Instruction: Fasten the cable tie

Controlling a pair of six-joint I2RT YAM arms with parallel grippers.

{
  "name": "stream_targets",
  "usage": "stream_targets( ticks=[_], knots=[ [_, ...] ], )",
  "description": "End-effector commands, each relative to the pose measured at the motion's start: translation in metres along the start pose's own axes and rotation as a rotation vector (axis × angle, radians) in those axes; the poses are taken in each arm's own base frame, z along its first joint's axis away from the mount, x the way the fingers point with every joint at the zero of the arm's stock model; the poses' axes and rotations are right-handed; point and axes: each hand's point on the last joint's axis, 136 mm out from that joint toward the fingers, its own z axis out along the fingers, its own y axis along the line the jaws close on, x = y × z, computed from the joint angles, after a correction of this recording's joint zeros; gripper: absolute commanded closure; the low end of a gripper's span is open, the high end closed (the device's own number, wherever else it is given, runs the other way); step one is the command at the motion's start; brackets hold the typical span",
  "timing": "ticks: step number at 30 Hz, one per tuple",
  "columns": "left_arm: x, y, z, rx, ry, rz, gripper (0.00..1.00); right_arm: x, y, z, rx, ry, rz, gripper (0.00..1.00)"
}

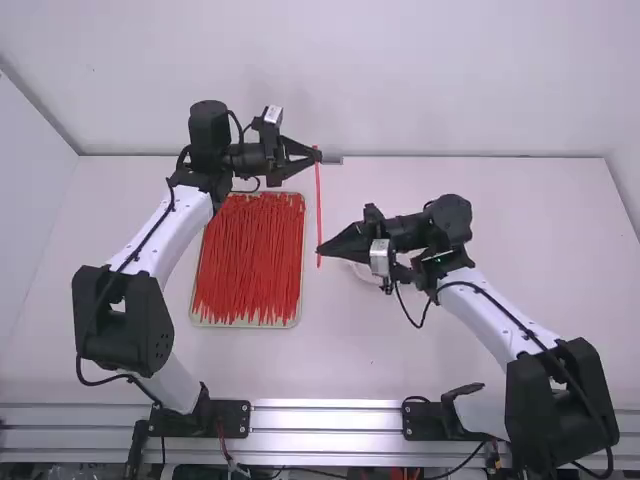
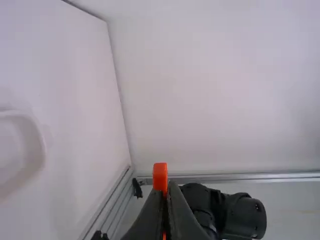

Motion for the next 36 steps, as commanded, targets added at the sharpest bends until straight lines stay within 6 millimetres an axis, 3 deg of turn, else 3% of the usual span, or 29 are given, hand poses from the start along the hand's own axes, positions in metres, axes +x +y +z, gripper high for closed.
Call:
stream_targets(
  ticks=[1,8,15,22,28,31,36],
  knots=[
    [-0.002,0.000,-0.001,0.001,-0.004,0.019,0.98,-0.002,-0.006,-0.005,-0.005,0.002,0.024,1.00],
    [-0.002,0.000,-0.001,0.000,-0.004,0.018,0.98,-0.001,-0.002,-0.020,-0.032,0.004,0.044,1.00],
    [-0.002,0.000,-0.001,0.001,-0.004,0.022,0.98,0.009,-0.016,-0.019,0.058,0.055,0.204,1.00],
    [-0.001,0.000,0.001,0.002,0.001,0.041,0.98,0.008,0.006,-0.012,-0.030,0.001,0.140,1.00],
    [0.000,-0.001,0.002,0.003,0.004,0.102,0.98,0.006,0.010,-0.003,-0.045,-0.015,0.193,1.00],
    [-0.001,-0.002,0.001,0.005,0.002,0.187,0.98,-0.005,-0.003,0.002,-0.036,-0.020,0.237,1.00],
    [-0.002,-0.015,0.003,0.042,-0.006,0.415,0.98,-0.016,-0.059,0.010,0.165,-0.009,0.485,1.00]
  ],
)
